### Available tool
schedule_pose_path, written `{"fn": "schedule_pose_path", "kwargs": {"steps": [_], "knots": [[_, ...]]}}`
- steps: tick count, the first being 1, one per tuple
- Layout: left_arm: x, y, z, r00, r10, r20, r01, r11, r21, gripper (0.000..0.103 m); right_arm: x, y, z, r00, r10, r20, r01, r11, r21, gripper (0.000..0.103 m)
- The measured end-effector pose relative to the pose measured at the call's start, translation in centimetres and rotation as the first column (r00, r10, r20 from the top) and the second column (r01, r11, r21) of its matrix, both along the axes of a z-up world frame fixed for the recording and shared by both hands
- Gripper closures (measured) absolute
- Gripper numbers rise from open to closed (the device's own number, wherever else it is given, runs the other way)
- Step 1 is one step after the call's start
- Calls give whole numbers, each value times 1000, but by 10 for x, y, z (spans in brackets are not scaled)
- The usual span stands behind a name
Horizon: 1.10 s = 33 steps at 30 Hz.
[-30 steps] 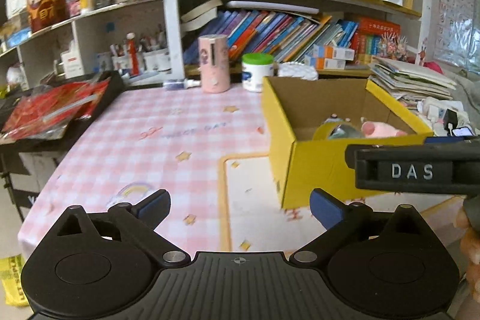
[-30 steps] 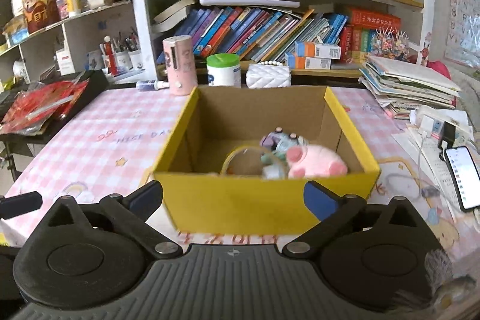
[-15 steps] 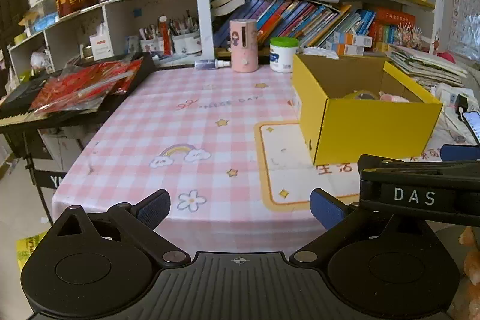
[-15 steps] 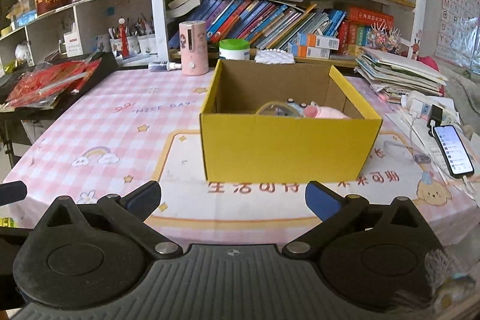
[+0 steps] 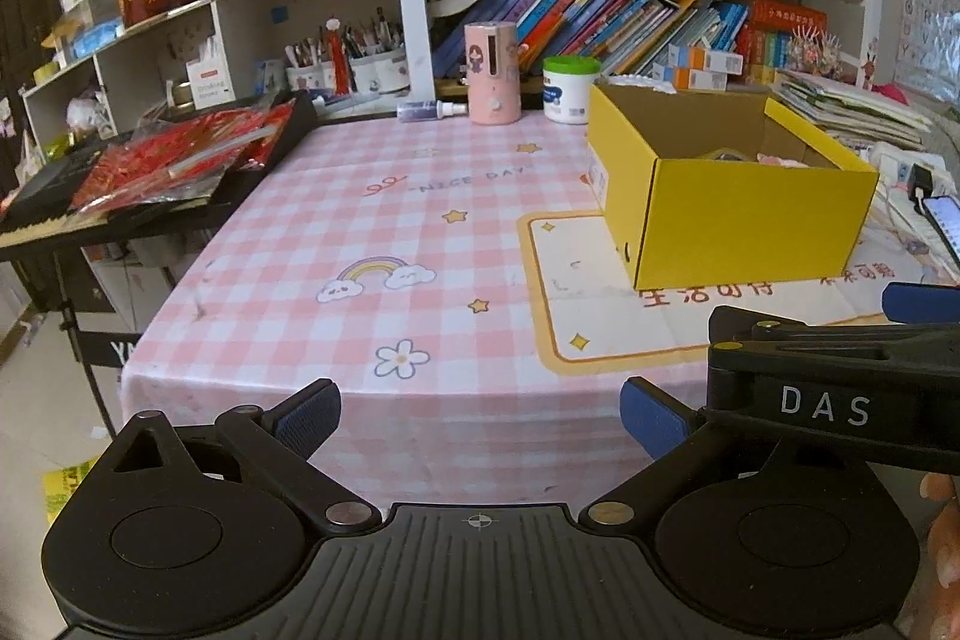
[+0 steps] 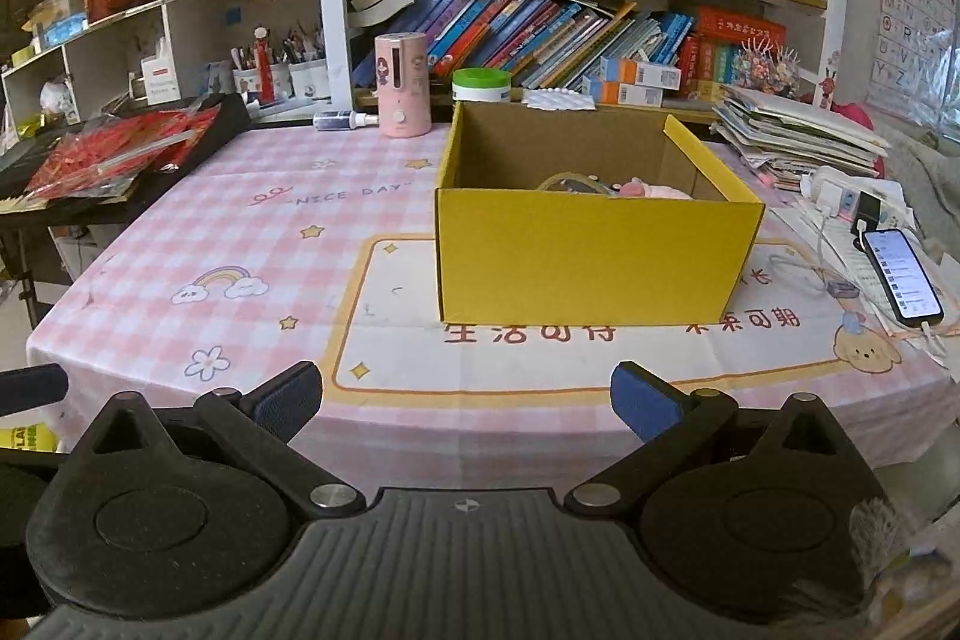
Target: Organize objects
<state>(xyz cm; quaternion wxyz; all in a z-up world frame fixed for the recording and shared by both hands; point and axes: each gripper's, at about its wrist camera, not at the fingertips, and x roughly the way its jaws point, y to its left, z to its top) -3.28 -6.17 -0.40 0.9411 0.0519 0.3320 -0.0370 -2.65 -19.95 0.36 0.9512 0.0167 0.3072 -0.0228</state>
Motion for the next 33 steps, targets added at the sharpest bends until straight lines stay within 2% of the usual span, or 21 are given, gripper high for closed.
{"fn": "schedule_pose_path", "kwargs": {"steps": [26,33], "knots": [[-3,9,0,1000,8,-10,-8,1000,13,2,-6,9,-1,1000,-6,-16,6,1000,13,0],[-3,9,0,1000,7,-17,-7,1000,-3,4,-4,8,-1,1000,-7,-24,7,1000,22,0]]}}
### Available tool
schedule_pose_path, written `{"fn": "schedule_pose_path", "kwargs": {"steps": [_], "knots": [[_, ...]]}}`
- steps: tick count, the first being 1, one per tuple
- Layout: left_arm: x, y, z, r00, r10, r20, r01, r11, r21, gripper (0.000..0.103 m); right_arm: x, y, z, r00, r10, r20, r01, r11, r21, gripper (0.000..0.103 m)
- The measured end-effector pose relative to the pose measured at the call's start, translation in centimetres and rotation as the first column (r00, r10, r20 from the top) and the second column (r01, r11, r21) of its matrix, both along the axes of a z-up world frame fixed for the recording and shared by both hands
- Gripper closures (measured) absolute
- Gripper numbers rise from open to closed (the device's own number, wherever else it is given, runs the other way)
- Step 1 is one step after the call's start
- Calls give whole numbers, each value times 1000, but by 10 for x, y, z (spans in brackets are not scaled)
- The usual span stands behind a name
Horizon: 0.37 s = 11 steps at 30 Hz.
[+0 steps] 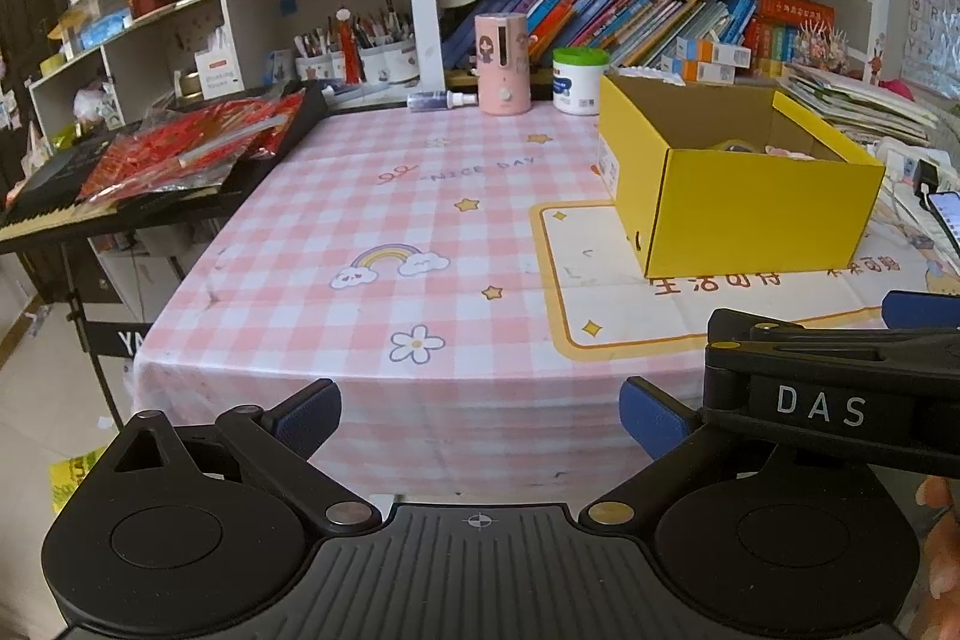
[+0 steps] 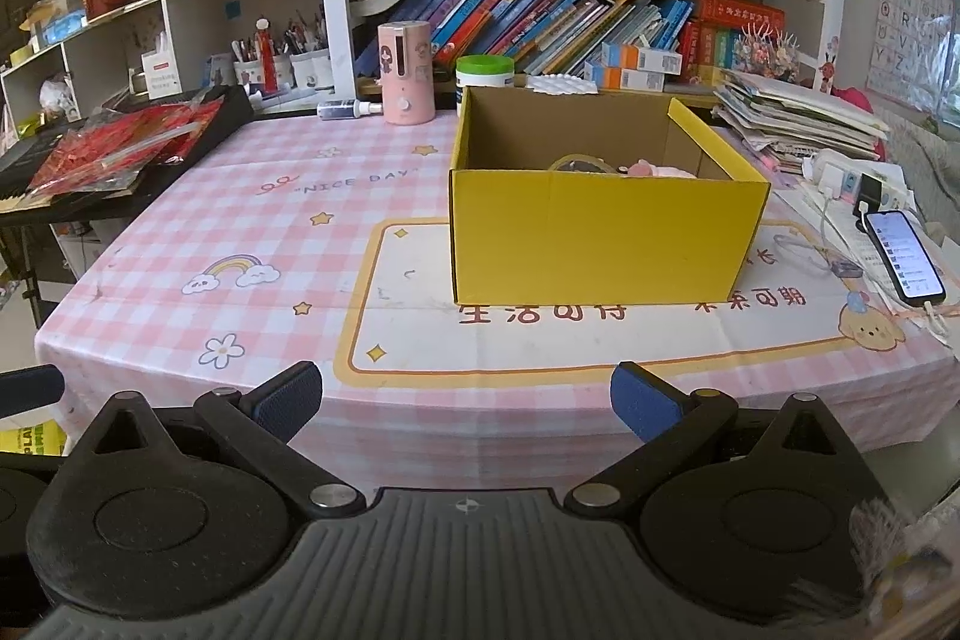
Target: Organize objects
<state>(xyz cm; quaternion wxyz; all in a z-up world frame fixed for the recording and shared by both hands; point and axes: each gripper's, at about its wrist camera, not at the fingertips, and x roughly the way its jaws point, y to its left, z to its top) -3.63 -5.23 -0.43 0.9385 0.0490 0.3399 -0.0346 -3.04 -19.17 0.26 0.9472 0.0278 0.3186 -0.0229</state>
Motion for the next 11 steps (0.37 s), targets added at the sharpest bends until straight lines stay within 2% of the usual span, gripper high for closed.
{"fn": "schedule_pose_path", "kwargs": {"steps": [11], "knots": [[1,-2,-1,1000,3,-8,-3,1000,11,3,2,-1,-2,1000,5,-11,-5,1000,5,0]]}}
